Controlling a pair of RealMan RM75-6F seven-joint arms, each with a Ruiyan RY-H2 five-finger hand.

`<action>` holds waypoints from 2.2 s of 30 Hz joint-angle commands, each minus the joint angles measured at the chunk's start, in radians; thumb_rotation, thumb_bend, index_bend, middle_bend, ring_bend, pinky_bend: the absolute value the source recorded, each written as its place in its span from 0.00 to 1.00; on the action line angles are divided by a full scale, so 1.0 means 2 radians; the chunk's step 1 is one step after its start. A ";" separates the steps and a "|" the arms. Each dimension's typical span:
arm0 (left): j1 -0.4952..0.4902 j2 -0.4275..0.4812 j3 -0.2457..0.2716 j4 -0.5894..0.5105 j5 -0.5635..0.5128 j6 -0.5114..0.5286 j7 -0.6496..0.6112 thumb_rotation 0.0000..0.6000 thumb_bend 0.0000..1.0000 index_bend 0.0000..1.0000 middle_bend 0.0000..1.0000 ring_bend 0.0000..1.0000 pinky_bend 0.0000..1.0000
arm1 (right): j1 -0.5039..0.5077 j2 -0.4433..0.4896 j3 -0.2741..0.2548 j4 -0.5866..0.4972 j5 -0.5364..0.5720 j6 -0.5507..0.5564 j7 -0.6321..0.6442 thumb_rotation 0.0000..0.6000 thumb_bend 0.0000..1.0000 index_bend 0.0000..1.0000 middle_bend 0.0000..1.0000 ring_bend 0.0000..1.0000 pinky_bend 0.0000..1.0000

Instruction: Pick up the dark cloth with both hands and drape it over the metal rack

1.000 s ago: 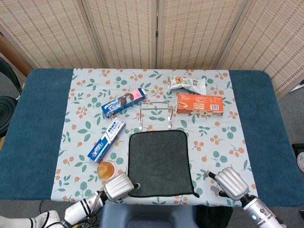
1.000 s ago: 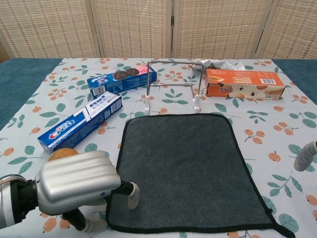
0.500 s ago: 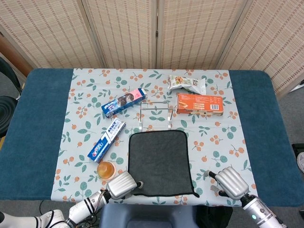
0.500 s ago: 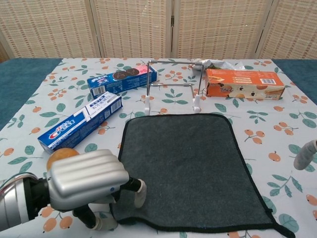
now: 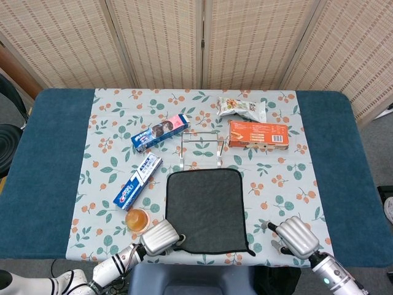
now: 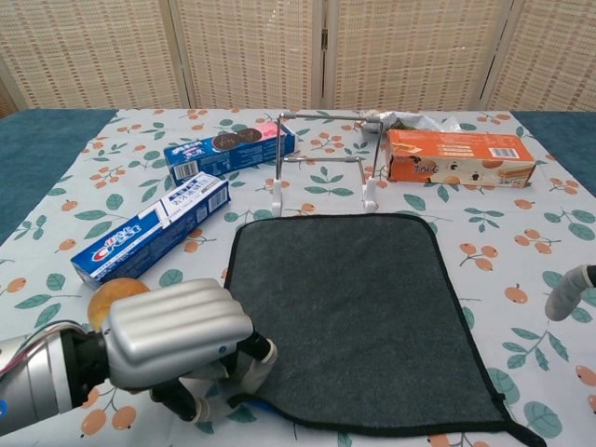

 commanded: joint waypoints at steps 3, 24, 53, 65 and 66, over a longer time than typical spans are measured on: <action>0.000 0.001 0.002 -0.001 -0.001 0.005 -0.004 1.00 0.38 0.59 1.00 0.95 1.00 | 0.007 -0.020 -0.002 0.014 -0.017 -0.004 -0.009 1.00 0.25 0.36 0.91 0.91 1.00; 0.000 0.000 0.009 -0.002 -0.013 0.010 -0.008 1.00 0.38 0.59 1.00 0.95 1.00 | 0.042 -0.116 0.001 0.091 -0.045 -0.027 -0.036 1.00 0.13 0.36 0.91 0.91 1.00; -0.001 0.004 0.012 -0.004 -0.021 0.013 -0.005 1.00 0.38 0.59 1.00 0.95 1.00 | 0.069 -0.175 0.006 0.133 -0.029 -0.031 -0.034 1.00 0.30 0.45 0.91 0.91 1.00; -0.003 0.017 0.009 -0.010 -0.021 0.020 -0.008 1.00 0.38 0.58 1.00 0.95 1.00 | 0.074 -0.182 0.008 0.144 -0.026 -0.013 -0.016 1.00 0.44 0.65 0.92 0.92 1.00; -0.003 0.020 0.008 -0.012 -0.020 0.021 -0.009 1.00 0.38 0.58 1.00 0.95 1.00 | 0.074 -0.181 0.009 0.143 -0.026 -0.010 -0.013 1.00 0.45 0.66 0.92 0.92 1.00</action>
